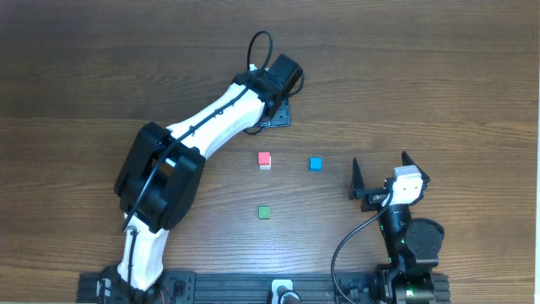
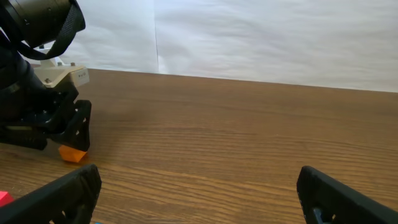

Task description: Stack Cubes

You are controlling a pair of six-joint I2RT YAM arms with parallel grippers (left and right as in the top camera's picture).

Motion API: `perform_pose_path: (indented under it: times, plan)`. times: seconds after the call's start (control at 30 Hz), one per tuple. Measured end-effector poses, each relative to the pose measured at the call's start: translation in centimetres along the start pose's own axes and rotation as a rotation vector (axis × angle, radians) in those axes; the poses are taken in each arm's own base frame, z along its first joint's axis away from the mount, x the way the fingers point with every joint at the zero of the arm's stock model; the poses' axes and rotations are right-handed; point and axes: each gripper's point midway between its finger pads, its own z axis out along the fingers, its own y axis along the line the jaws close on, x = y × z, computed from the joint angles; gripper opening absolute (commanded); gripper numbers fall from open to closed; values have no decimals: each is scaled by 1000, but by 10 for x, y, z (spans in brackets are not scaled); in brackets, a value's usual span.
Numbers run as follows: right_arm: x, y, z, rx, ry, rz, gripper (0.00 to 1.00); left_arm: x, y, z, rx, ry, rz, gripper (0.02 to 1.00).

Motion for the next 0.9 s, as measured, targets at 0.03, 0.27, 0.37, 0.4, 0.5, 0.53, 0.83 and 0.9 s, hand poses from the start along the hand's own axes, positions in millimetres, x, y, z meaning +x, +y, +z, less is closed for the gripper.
perform_pose_path:
  times: [0.03,0.27,0.37,0.4,0.5,0.53,0.83,0.9]
  plan:
    - [0,0,0,0,0,0,991,0,0,1,-1,1,0,682]
    - [0,0,0,0,0,0,993,5,1,11,-11,19,4,612]
    - [0,0,0,0,0,-1,991,7,1,15,-14,28,7,553]
    - [0,0,0,0,0,0,991,7,1,16,-15,29,7,533]
    - [0,0,0,0,0,-1,991,7,1,17,-14,28,8,461]
    - [0,0,0,0,0,-1,993,7,1,17,-13,28,9,437]
    - [0,0,0,0,0,0,991,6,-1,17,-8,26,7,297]
    - [0,0,0,0,0,0,993,6,-1,17,-8,25,7,277]
